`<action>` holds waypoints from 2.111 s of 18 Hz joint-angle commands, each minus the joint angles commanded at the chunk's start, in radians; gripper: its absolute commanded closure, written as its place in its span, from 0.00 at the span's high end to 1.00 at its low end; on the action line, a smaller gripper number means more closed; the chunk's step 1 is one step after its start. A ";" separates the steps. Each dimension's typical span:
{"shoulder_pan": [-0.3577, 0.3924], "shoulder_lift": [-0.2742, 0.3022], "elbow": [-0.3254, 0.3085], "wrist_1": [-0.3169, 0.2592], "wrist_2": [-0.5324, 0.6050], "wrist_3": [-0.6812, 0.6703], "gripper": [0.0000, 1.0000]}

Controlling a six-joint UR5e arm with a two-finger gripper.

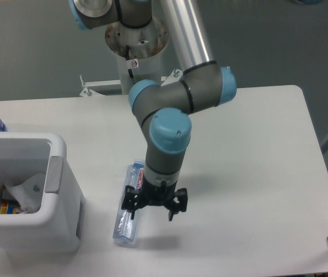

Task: Place the trash in the trash can
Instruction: 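Lower the gripper around the bottle's cap end and close on it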

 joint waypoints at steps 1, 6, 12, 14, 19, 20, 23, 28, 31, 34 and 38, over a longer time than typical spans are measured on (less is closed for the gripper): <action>-0.012 -0.009 0.000 0.000 0.002 -0.002 1.00; -0.046 -0.041 0.003 0.000 0.006 -0.005 1.00; -0.081 -0.078 0.005 0.025 0.049 -0.006 1.00; -0.083 -0.098 0.011 0.031 0.051 -0.006 1.00; -0.094 -0.130 0.017 0.046 0.095 -0.008 1.00; -0.095 -0.134 0.018 0.046 0.098 -0.009 1.00; -0.097 -0.135 0.018 0.048 0.103 -0.009 1.00; -0.097 -0.132 0.017 0.046 0.106 -0.009 0.77; -0.101 -0.126 0.015 0.046 0.138 -0.011 0.67; -0.104 -0.127 0.015 0.046 0.144 -0.011 0.67; -0.106 -0.121 0.011 0.046 0.144 -0.009 0.67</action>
